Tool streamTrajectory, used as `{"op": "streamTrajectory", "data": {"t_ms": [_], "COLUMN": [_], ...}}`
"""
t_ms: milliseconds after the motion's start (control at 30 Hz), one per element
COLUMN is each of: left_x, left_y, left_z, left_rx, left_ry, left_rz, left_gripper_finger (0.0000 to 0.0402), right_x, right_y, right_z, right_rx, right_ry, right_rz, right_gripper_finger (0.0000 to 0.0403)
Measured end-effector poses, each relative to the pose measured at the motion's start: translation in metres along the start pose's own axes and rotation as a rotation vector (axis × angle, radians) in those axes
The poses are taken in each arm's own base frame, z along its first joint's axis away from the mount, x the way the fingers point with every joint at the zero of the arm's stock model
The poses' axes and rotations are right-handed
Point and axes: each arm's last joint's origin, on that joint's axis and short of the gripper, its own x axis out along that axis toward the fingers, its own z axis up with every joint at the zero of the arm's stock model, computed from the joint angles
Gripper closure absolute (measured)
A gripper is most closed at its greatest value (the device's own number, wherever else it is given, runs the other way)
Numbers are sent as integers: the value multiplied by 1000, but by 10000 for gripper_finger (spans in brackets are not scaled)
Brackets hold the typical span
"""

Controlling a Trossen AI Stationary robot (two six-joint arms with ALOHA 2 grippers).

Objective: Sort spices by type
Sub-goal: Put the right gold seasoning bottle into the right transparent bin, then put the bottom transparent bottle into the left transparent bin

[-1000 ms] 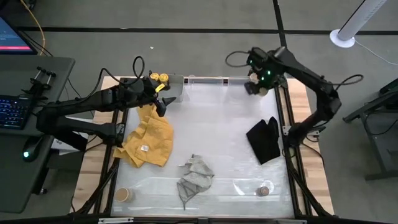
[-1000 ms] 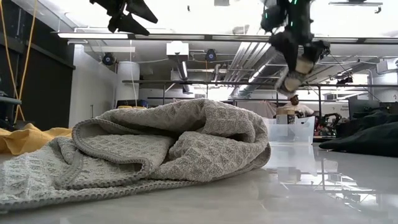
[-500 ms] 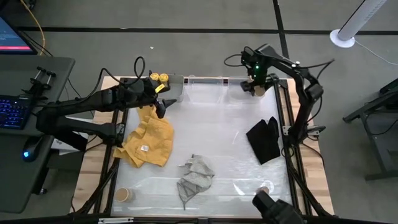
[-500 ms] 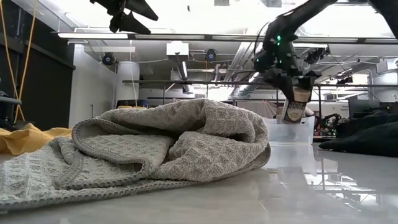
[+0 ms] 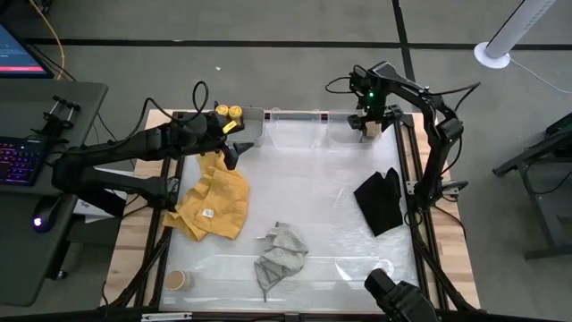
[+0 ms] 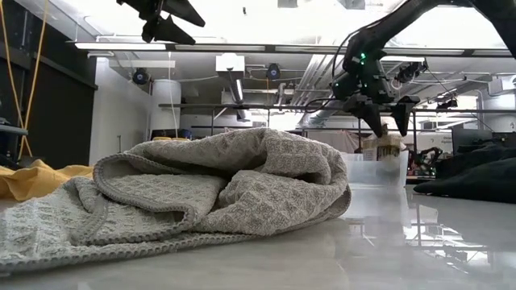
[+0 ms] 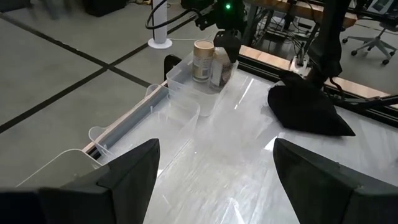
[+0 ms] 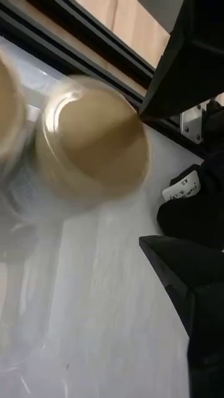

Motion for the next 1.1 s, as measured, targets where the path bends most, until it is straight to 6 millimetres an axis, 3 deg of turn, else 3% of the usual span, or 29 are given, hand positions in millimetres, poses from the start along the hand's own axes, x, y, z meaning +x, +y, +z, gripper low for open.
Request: {"op": "streamTrajectory", "data": {"t_ms": [400, 600, 733, 867, 967, 1100], "left_x": [0, -2, -4, -4, -4, -4], "left_y": [0, 0, 1, 1, 1, 1], "left_z": [0, 0, 1, 1, 1, 1], "left_rx": [0, -1, 11, 13, 1, -12], "left_ry": [1, -5, -13, -15, -13, -14], "left_rz": [0, -1, -2, 1, 1, 2], "left_gripper_finger": [102, 102, 102, 102, 102, 102], "right_x": [-2, -29, -55, -70, -62, -22], "right_y": [-1, -10, -11, 3, 18, 30], "right_z": [-2, -27, -64, -118, -167, -234], "right_rx": [-32, -109, -186, -315, -406, -503], "right_ry": [-9, -108, -198, -244, -230, -124], "right_rz": [4, 47, 169, 306, 310, 250], "right_gripper_finger": [83, 82, 82, 82, 82, 82]}}
